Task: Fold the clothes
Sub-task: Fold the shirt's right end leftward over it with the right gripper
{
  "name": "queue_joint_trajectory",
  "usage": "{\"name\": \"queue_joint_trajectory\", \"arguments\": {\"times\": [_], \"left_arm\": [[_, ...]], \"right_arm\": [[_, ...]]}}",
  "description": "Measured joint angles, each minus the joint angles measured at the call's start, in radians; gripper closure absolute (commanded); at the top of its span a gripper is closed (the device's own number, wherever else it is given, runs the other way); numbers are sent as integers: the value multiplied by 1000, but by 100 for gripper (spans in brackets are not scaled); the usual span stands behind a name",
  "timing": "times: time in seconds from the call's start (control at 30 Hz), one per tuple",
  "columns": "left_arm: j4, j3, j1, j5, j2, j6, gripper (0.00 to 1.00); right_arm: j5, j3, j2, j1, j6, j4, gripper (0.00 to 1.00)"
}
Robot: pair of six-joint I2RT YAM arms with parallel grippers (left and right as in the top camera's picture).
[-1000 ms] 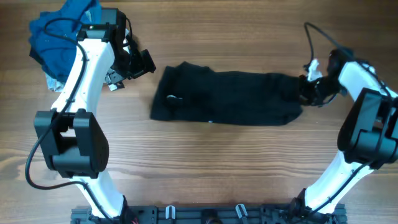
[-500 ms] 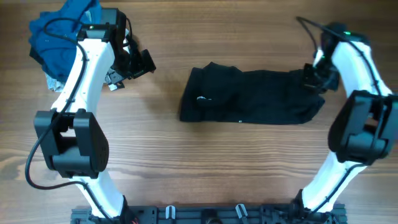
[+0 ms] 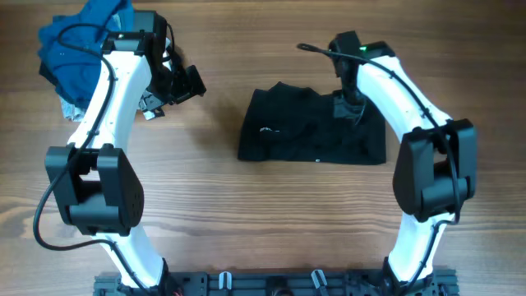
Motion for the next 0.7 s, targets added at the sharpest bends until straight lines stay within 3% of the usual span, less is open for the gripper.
{"name": "queue_joint_trajectory", "arguments": {"times": [0.2,0.43,0.6,0.7], "left_arm": [[0,0,0,0,0,0,0],[0,0,0,0,0,0,0],[1,0,0,0,0,0,0],[1,0,0,0,0,0,0]], "right_arm": [[-71,0,0,40,-2,24,34],[-105,22,0,24,24,21,34],[-343,71,-2,-17,-32,106,37],[-413,71,-11,-84,4,116,38]]}}
